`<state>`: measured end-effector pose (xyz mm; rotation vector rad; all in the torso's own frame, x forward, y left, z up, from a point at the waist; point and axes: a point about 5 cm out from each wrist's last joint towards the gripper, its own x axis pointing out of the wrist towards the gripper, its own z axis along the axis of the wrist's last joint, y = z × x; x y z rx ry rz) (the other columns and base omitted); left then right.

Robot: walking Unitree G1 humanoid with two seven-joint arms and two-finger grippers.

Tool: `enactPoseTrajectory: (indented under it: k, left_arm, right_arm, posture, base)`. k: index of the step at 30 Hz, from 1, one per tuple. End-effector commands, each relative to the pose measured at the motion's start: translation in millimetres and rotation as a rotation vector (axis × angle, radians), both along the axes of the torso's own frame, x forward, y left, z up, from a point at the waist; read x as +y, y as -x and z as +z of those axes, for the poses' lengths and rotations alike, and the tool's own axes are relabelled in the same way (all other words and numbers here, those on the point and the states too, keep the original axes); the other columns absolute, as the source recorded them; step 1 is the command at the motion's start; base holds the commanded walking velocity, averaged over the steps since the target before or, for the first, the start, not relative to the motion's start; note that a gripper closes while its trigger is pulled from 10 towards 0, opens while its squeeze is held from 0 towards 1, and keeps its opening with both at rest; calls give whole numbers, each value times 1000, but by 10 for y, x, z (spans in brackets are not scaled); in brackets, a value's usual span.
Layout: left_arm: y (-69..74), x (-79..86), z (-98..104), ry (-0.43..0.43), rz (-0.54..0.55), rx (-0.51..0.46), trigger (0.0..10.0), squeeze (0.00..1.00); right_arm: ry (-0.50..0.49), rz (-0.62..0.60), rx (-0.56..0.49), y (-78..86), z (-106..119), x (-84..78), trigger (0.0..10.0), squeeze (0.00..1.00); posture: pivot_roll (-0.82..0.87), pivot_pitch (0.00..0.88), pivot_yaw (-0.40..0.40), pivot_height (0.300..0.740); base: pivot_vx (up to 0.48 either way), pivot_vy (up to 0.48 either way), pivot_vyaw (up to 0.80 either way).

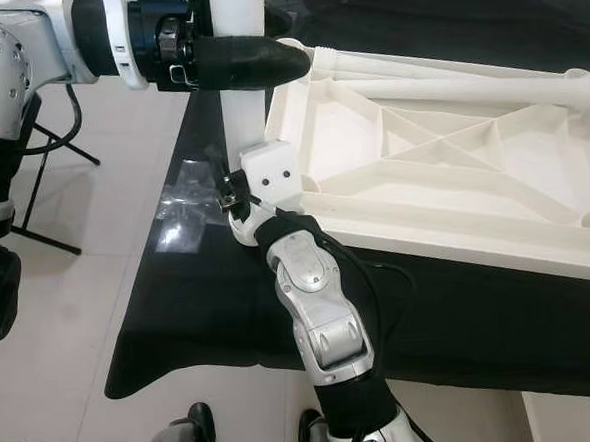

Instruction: Building children table

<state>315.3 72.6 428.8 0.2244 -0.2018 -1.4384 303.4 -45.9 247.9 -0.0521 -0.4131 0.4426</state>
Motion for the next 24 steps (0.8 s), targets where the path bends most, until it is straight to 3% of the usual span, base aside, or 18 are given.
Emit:
enactPoseTrajectory:
  k: [1,21,22,24]
  left_arm:
    - [-17,-2,81,-9,45,-54,0,0]
    - [-25,66,250,88,59,-93,0,0]
    - [-6,77,279,104,31,-100,0,0]
    - [34,91,307,116,-22,-115,0,0]
  right_arm:
    - [88,127,47,45,-169,235,10000,0]
    - [112,110,5,-240,33,66,10000,0]
    - [103,144,9,-266,64,46,10000,1000]
    - [72,169,7,-330,151,-8,10000,1000]
  posture:
    - [88,260,-3,740]
    - [83,257,-20,740]
    - [81,256,-21,740]
    - [80,256,-23,740]
  base:
    - [0,0,0]
    - [0,0,0]
    - [0,0,0]
    - [0,0,0]
